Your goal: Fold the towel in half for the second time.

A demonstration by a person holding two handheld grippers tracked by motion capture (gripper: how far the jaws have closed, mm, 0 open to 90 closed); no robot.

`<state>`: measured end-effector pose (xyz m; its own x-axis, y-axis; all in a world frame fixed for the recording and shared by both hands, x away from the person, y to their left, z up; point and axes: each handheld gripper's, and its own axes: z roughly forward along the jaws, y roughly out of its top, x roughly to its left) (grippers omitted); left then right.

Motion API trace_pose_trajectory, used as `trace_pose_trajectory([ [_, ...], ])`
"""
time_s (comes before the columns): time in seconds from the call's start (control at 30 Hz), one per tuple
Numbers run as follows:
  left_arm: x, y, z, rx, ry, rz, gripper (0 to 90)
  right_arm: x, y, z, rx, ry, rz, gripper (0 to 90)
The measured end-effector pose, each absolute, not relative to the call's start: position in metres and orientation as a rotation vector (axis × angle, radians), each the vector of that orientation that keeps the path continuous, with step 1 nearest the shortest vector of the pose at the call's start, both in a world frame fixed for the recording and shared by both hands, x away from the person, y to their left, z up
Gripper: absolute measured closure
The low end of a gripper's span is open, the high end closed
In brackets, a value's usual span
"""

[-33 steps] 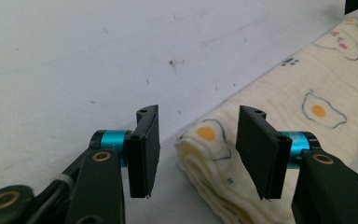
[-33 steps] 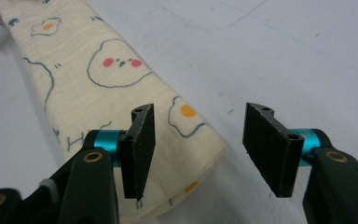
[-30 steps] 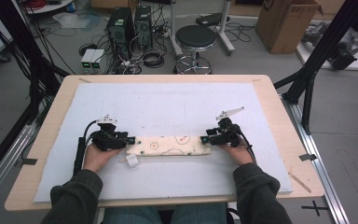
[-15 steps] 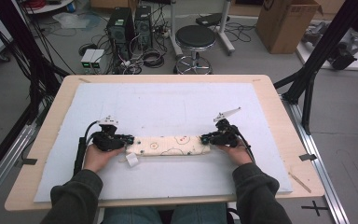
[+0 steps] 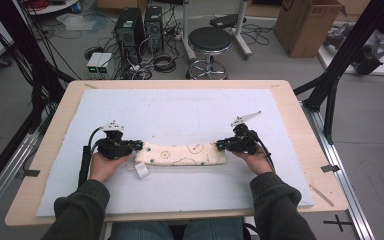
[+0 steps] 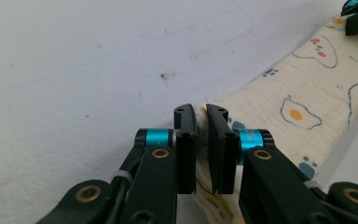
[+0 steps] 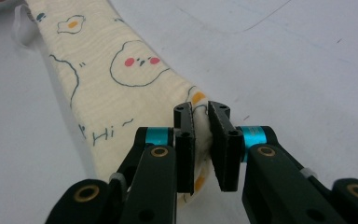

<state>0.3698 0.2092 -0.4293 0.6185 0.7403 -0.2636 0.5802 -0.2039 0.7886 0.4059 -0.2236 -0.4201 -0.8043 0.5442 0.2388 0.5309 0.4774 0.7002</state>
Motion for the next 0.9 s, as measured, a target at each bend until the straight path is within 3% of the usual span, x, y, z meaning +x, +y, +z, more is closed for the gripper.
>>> trace_pose_trajectory([
  [0.53, 0.403, 0.202, -0.432, 1.801, 1.151, 0.258, 81.2, 0.441, -0.228, -0.419, 1.104, 2.575, 1.228, 79.8],
  [0.63, 0.406, 0.201, -0.434, 1.803, 1.17, 0.272, 78.3, 0.445, -0.227, -0.425, 1.147, 2.57, 1.212, 73.8],
  [0.9, 0.405, 0.208, -0.432, 1.8, 1.173, 0.273, 60.3, 0.445, -0.229, -0.424, 1.157, 2.536, 1.274, 60.7],
])
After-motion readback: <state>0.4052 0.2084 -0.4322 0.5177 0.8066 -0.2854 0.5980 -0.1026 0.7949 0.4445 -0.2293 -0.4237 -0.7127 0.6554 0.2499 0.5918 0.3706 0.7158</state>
